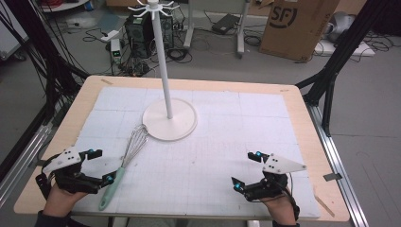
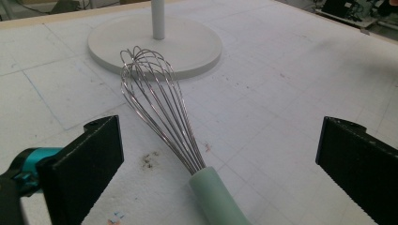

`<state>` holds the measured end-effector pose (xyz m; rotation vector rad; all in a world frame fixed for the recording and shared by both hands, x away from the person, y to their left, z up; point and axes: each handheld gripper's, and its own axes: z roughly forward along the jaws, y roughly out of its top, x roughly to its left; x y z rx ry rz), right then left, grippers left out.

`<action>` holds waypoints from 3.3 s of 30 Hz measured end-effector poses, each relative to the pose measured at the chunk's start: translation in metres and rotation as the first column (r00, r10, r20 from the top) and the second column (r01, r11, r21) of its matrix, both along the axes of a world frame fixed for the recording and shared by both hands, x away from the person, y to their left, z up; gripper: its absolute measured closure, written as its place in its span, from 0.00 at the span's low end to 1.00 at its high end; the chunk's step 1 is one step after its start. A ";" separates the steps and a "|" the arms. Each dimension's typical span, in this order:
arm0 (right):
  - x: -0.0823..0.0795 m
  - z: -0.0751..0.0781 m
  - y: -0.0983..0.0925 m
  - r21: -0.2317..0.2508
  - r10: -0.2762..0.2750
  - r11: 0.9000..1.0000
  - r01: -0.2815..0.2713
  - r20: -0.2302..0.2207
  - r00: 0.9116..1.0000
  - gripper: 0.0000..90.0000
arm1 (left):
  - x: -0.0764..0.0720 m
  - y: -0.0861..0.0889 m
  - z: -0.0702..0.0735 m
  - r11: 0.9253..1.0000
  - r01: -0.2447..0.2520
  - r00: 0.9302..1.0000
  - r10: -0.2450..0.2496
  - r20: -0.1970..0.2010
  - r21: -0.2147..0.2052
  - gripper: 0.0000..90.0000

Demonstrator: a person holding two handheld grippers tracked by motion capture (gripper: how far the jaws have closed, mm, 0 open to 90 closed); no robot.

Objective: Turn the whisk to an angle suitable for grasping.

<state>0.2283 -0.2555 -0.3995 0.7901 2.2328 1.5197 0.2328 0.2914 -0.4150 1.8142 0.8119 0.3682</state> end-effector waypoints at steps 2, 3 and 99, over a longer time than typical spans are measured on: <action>-0.001 0.002 -0.002 0.008 -0.006 1.000 0.006 -0.001 1.000 0.00 | 0.000 -0.001 0.000 1.000 -0.005 1.000 0.005 -0.004 0.003 0.02; 0.000 0.002 -0.002 0.012 -0.004 1.000 0.004 -0.001 1.000 0.00 | 0.000 -0.001 0.000 1.000 -0.005 1.000 0.005 -0.007 0.003 0.02; -0.004 -0.007 -0.021 -0.021 -0.066 0.998 0.065 -0.054 0.996 0.00 | 0.028 -0.049 0.006 0.881 0.069 0.872 0.175 -0.458 0.468 0.38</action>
